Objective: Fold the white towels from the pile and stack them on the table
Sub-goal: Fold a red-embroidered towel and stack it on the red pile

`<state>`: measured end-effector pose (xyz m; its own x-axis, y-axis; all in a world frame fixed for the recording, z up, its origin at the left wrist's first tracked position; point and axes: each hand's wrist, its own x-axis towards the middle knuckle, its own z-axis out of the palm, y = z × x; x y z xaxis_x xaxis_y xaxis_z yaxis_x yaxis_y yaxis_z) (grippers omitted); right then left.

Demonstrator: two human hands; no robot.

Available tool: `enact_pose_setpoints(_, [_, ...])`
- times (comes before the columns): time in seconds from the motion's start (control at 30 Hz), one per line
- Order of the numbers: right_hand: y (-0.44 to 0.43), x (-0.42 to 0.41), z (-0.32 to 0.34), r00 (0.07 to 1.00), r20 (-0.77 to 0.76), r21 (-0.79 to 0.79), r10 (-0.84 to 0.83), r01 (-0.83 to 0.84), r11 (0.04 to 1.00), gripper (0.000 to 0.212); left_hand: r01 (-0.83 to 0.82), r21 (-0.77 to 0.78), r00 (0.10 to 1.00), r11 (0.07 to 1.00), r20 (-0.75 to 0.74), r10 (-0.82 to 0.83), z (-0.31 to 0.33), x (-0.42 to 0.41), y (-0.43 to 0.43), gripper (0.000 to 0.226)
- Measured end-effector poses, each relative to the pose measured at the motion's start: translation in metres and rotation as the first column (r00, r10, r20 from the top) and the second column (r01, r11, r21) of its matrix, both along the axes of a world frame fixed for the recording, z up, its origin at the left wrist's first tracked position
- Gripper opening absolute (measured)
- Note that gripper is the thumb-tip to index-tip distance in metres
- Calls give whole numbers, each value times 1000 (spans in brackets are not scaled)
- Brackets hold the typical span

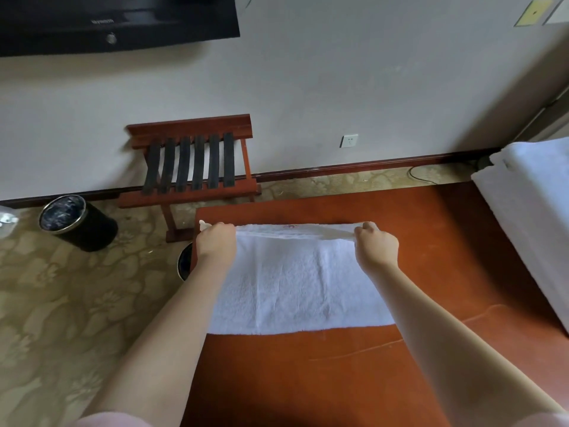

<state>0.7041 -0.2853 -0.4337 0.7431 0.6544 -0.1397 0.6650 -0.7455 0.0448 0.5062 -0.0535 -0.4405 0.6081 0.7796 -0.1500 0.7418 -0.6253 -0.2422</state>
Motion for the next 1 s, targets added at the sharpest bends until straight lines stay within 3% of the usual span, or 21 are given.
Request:
enact_pose_setpoints(0.13, [-15, -16, 7, 998, 43, -34, 47, -45, 998, 23, 0, 20, 1000, 1000, -28, 0, 3, -16, -20, 25])
enact_pose_setpoints(0.3, [-39, -33, 6, 977, 117, 67, 181, -189, 980, 24, 128, 39, 992, 991, -24, -127, 0, -47, -39, 23])
enact_pose_setpoints(0.47, [-73, -51, -1, 909, 237, 96, 342, -372, 923, 43, 198, 20, 980, 980, -19, -197, -13, -82, -63, 29])
enact_pose_setpoints(0.67, [-98, -71, -24, 896, 184, 78, 405, -424, 902, 49, 223, -36, 962, 974, -153, -226, -34, -105, -93, 35])
enact_pose_setpoints(0.83, [-112, -81, -40, 908, 152, 88, 390, -405, 910, 51, 239, -70, 950, 968, -189, -248, -48, -117, -103, 28])
enact_pose_setpoints(1.0, [-112, -86, -55, 950, -10, -204, 313, -308, 929, 46, 166, -173, 964, 971, -179, -196, -58, -120, -114, 29])
